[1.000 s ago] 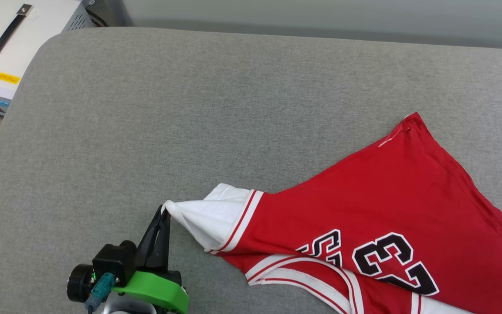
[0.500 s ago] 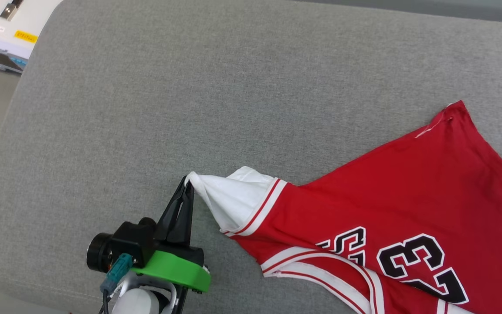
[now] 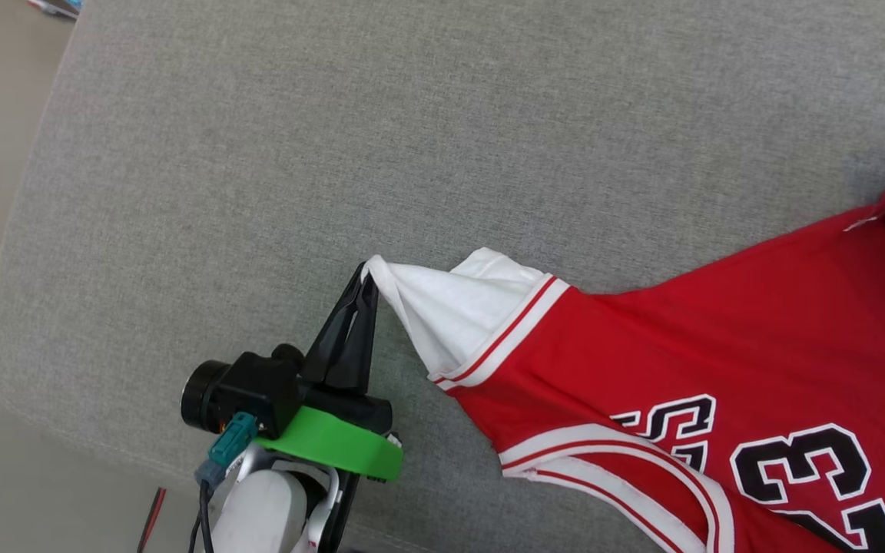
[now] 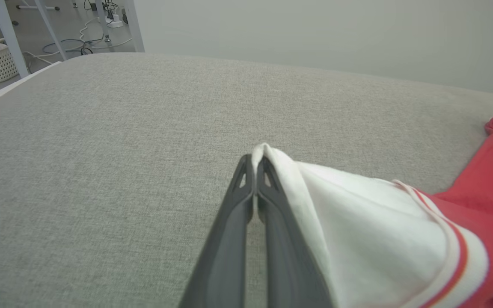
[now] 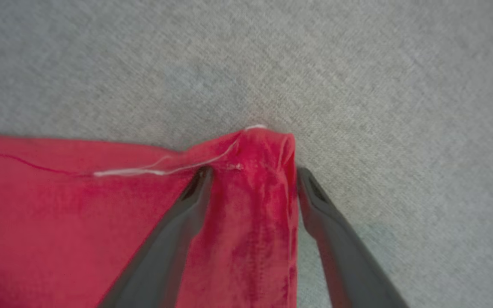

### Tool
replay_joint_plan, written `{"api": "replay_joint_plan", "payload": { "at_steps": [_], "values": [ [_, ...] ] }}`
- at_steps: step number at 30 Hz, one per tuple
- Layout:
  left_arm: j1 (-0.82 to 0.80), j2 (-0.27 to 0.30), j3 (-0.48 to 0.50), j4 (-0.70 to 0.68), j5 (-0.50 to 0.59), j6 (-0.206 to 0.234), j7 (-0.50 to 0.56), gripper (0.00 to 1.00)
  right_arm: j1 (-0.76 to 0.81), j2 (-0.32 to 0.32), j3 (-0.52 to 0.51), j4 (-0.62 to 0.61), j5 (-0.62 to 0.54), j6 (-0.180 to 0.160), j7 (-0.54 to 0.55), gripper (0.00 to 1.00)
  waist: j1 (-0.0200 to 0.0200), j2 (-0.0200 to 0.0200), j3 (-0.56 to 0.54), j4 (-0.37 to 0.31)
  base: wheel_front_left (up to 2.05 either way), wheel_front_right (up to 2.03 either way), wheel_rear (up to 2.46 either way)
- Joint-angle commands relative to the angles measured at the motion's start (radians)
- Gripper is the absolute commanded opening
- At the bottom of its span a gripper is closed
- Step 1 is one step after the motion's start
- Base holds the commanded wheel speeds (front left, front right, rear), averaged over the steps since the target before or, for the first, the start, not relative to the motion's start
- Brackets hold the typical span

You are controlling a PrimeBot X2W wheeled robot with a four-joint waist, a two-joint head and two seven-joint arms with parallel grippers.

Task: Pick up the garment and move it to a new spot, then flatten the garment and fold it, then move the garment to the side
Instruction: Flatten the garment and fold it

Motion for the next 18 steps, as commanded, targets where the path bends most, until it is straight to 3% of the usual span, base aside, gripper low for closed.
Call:
{"api": "replay_joint_plan", "payload": {
  "at_steps": [1, 6, 7, 8, 12, 18],
  "values": [
    [-0.017, -0.005, 0.000, -0.001, -0.006, 0.004, -0.006, 0.00, 0.009, -0.014, 0.043, 0.028, -0.011, -0.001, 0.008, 1.00, -0.0001, 0.0000, 0.031, 0.032, 0.00, 0.00, 0.00],
    [-0.016, -0.005, 0.005, 0.006, -0.012, 0.010, -0.006, 0.00, 0.053, -0.055, 0.130, 0.067, 0.035, -0.001, -0.006, 1.00, -0.0001, 0.0000, 0.023, 0.028, 0.00, 0.00, 0.00],
    [-0.014, -0.005, 0.010, 0.007, -0.011, 0.012, -0.006, 0.00, 0.055, -0.057, 0.137, 0.069, 0.047, -0.001, -0.015, 0.42, -0.0001, 0.0000, 0.019, 0.022, 0.00, 0.00, 0.00],
    [-0.012, -0.005, 0.013, 0.007, -0.011, 0.014, -0.006, 0.00, 0.055, -0.059, 0.139, 0.070, 0.056, -0.001, -0.023, 0.00, -0.0001, 0.0000, 0.016, 0.017, 0.00, 0.00, 0.00],
    [-0.007, -0.005, 0.026, 0.010, -0.004, 0.014, -0.006, 0.00, 0.035, -0.060, 0.136, 0.074, 0.063, -0.001, -0.087, 0.00, -0.0001, 0.0000, -0.005, -0.007, 0.00, 0.00, 0.00],
    [-0.004, -0.002, 0.046, 0.014, 0.022, 0.004, -0.006, 0.00, -0.001, -0.028, 0.089, 0.062, 0.060, -0.001, -0.272, 0.00, -0.0001, 0.0000, -0.071, -0.042, 0.00, 0.00, 0.00]
  ]
}}
